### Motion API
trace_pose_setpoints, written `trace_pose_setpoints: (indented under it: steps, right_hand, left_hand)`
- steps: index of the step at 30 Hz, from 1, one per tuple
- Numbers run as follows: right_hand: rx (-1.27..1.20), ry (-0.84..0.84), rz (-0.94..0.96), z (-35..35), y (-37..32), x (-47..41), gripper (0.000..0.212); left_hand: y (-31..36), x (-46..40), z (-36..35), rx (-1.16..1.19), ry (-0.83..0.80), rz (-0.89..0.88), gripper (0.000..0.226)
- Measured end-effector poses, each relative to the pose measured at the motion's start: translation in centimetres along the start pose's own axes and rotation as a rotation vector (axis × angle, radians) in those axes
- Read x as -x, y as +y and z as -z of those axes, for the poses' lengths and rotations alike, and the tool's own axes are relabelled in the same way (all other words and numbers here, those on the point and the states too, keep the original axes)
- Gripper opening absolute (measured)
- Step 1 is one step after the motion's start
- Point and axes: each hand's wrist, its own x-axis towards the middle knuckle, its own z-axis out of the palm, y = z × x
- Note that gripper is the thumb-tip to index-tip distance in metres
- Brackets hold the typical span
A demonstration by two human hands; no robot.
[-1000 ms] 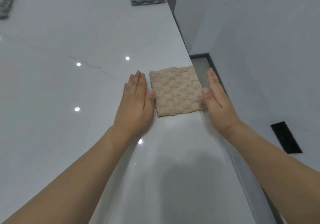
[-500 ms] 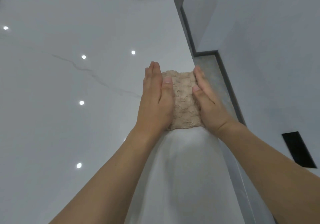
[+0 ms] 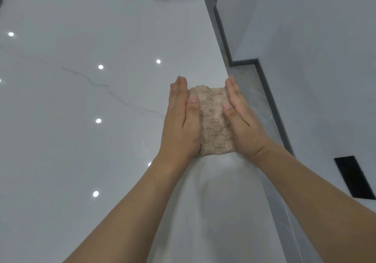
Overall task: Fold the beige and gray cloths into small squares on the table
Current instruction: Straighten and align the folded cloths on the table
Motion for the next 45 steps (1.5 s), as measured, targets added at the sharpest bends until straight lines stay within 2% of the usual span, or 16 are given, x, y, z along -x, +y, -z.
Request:
trace_pose_setpoints:
  steps: [2,6,8,11,15,18,20,24,27,31,38,45]
  right_hand:
    - [0.08,-0.008,-0.002,0.0,-0.1,0.0,0.056]
    - [0.426,-0.017,-0.045,-0.2,-0.3,-0.1,0.057]
    - [0.608,-0.011,-0.056,-0.3,-0.5,-0.2,0.058]
    - [0.799,0.003,-0.059,-0.3,-0.7,0.0,0.06]
    - [0.889,0.033,-0.102,-0.4,-0.7,0.4,0.061]
    - [0.893,0.178,-0.156,-0.9,-0.7,0.7,0.066]
    - [0.788,0.356,-0.266,-1.6,-1.1,1.5,0.067]
    - [0.296,0.789,-0.412,-5.2,-3.8,3.5,0.064]
    - [0.106,0.989,-0.442,-8.3,-5.5,3.6,0.064]
    - [-0.059,1.22,-0.475,-10.6,-6.2,2.0,0.065]
    - [-0.045,1.359,-0.464,-12.0,-5.7,0.2,0.068]
    - [0.046,1.367,-0.531,-12.6,-6.2,-0.9,0.064]
  left_hand:
    - [-0.2,-0.1,0.1,-0.105,-0.042,-0.031,0.054]
    - [-2.2,-0.6,1.3,-0.696,-0.142,-0.244,0.059]
    - [-2.9,-0.7,2.0,-0.855,-0.159,-0.288,0.06]
    - [-3.2,-0.8,2.7,-0.929,-0.175,-0.289,0.062]
    - [-3.0,-1.0,3.1,-0.955,-0.218,-0.288,0.063]
    - [-2.8,-1.6,4.2,-1.004,-0.288,-0.334,0.065]
    - [-2.8,-3.0,5.7,-0.985,-0.358,-0.354,0.064]
    - [-2.5,-8.8,8.2,-0.819,-0.58,-0.468,0.064]
    - [-1.3,-12.1,7.6,-0.627,-0.767,-0.498,0.054]
    - [0.2,-13.0,4.9,-0.433,-0.89,-0.486,0.056]
    - [0.1,-13.8,3.0,-0.322,-1.037,-0.482,0.054]
    - [0.1,-13.7,2.7,-0.279,-1.15,-0.483,0.051]
